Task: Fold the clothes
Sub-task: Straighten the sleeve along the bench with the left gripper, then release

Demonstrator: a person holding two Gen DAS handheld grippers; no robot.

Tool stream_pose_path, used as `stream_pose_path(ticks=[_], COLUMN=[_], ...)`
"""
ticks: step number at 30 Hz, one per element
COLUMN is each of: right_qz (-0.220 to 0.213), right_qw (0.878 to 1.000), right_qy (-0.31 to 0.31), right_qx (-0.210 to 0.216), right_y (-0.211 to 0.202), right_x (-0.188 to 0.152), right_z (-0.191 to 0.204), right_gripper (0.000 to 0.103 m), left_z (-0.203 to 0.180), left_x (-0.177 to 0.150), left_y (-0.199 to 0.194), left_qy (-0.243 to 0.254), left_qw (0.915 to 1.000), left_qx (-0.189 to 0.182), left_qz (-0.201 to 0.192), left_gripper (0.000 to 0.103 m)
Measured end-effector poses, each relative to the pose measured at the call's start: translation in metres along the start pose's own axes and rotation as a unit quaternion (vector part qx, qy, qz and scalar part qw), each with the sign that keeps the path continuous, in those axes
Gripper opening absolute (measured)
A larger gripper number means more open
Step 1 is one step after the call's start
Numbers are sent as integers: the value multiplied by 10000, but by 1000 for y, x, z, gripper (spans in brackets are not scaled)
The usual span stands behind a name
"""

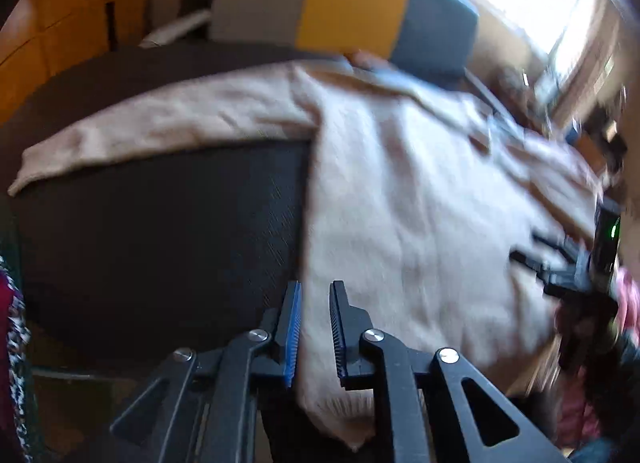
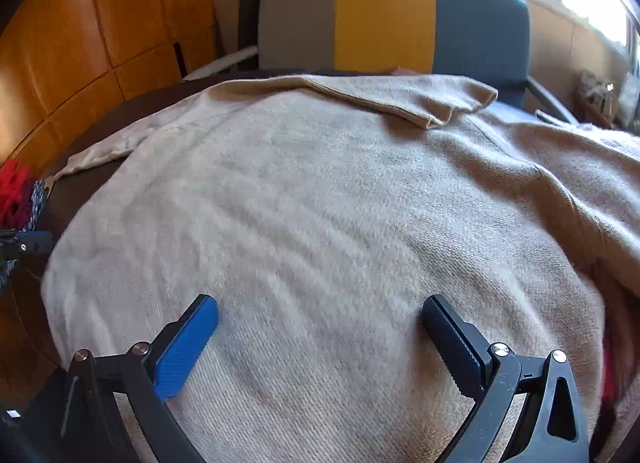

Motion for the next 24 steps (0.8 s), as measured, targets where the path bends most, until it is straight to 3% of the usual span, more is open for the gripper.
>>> stream_pose_path(ticks=[5,9,13,17,18,20,24], right_qz=[23,41,412,414,405,403,405], right_qw=[9999,9998,9989,9990,9990,9989,9984], right_qy=[-63,-114,-1,91,90,121,259], right_qx=[-90,-162,-204,-172,-178,-221,-307], right_y=[11,20,50,53,53,55,61], right_x=[19,34,27,29,28,29,33], right_z=[14,24,32,33,33,34,41], right_gripper=[103,103,103,103,103,103,103], left_z=[67,91,105,139,152,174,206], left_x=[37,67,89,84,78,75,71], left_y=[0,20,46,88,97,99,100], left_qy=[-627,-425,-129,-139,-220,-420,-657], left_qw=[9953,9921,9891,9808,9775,9748,9709], left_qx=[696,1148,1448,1909,2026,2147,2257], left_qz=[-246,-273,-210,367,540,434,451], left_gripper=[17,18,19,20,25,33,36])
Point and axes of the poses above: each gripper's, at about its wrist camera, not at the fingertips, and y roughly the way its jaws point, z to its left, x to its top, the point moved 9 cm from there along y, roughly the way its jaws point, and after that the axes turned 14 degrees about y, right-handed, at the moved point
